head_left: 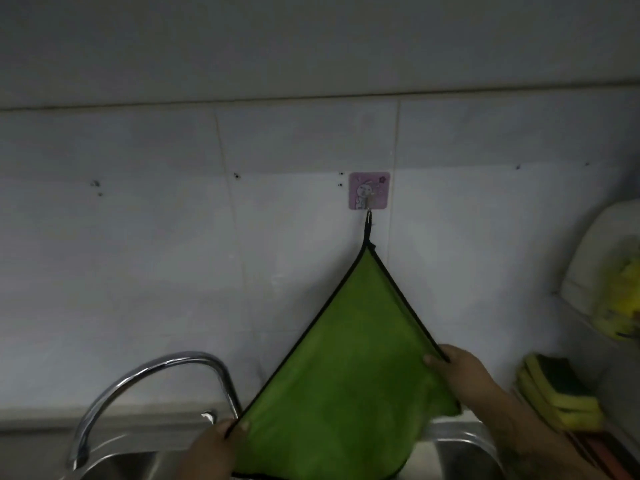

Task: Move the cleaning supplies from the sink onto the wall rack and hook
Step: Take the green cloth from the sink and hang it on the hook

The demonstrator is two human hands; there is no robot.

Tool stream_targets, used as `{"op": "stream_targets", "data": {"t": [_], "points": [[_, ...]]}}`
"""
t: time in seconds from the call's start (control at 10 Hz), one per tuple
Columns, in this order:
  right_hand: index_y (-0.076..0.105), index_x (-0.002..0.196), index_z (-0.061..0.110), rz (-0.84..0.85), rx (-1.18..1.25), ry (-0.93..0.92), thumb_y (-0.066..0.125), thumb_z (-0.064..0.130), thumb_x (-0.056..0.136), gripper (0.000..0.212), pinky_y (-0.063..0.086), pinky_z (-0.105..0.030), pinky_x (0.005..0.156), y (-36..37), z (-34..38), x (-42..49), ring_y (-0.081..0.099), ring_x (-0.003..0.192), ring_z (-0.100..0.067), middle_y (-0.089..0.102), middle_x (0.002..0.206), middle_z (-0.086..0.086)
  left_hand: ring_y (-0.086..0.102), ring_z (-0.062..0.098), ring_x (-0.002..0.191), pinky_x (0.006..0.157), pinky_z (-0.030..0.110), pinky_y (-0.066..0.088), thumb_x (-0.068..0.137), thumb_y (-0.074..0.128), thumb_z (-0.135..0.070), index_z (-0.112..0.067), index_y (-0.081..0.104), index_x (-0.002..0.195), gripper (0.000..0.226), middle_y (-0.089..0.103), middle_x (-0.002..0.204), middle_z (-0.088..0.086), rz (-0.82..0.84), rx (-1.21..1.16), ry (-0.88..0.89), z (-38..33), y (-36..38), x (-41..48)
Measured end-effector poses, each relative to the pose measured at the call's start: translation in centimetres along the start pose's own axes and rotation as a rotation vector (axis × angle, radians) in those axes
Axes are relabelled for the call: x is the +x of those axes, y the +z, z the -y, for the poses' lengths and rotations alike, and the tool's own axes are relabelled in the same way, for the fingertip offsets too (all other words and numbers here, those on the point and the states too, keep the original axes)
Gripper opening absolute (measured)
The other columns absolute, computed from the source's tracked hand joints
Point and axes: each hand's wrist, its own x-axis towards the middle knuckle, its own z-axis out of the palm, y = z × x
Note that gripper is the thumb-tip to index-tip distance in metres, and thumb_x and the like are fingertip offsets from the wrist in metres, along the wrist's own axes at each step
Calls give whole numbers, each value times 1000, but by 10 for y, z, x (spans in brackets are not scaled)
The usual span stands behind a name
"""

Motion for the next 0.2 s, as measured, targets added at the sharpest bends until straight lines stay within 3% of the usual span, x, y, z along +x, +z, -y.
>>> {"op": "stream_targets", "data": {"t": [0.1,0.2], "points": [[68,80,18,-47,-121,76,61,26,92,16,53,-34,72,-25,-47,-7,66,76,-21,71,79,-4,62,22,106,81,26,41,91,59,-40,-35,59,94,6,63,95,1,6,19,-17,4,-3,-1],[60,67,11,-131,-288,85,59,24,93,29,40,-32,58,-42,-74,-3,60,67,-22,63,65,-7,65,23,106,76,27,41,89,59,-45,-40,58,87,5,64,91,-3,-12,74,0,8,3,7]]}}
